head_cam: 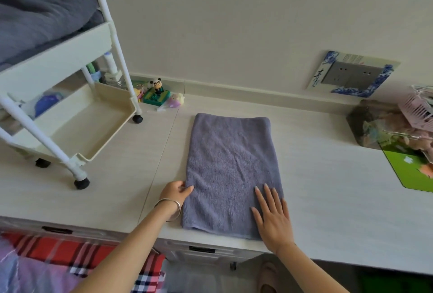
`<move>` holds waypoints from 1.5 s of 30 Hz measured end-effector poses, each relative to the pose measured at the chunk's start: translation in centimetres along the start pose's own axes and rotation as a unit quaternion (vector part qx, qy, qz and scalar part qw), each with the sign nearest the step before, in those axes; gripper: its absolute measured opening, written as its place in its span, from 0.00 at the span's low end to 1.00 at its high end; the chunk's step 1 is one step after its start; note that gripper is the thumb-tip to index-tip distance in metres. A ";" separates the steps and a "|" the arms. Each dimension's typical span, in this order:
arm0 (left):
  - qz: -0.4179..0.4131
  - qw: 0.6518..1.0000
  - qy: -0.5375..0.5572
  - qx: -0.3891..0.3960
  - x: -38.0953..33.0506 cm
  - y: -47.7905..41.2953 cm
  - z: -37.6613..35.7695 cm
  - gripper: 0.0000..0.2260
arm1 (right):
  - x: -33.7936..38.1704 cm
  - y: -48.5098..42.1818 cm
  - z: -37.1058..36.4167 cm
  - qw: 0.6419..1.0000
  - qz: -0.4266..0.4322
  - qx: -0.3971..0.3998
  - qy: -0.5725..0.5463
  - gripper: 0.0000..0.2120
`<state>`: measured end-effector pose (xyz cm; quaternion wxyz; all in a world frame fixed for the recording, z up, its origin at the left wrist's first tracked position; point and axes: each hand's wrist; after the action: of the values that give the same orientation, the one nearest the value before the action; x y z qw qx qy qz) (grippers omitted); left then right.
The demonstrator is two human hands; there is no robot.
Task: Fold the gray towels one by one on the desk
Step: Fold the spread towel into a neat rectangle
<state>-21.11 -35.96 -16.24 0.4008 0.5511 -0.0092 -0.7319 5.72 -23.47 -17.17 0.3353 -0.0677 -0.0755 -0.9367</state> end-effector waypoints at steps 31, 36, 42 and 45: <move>-0.003 0.981 -0.152 0.124 -11.1 -11.9 4.3 0.18 | -12.4 -23.7 9.9 0.990 -0.037 0.133 -0.001 0.29; -0.009 1.000 0.016 -0.016 -9.2 -8.8 2.4 0.13 | -13.5 -25.4 12.0 0.988 0.016 0.149 -0.029 0.15; 0.013 0.987 0.133 -0.091 -7.4 -5.6 -0.7 0.05 | -15.9 -21.8 12.2 0.958 -0.021 0.178 -0.222 0.07; -0.034 0.984 0.147 -0.097 -8.8 -4.6 -1.1 0.03 | -15.5 -19.8 13.1 0.919 -0.058 0.135 -0.365 0.10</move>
<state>-22.24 -27.16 -11.73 0.4239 0.6112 0.1399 -0.6536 5.93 3.63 -8.98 0.2354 -0.3545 -0.3225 -0.8455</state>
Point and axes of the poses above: each hand's wrist, its own y-axis away from the middle knuckle, its own z-axis out of the back of the hand, x = y × z, and after that the axes turned 4 degrees about x, right-handed
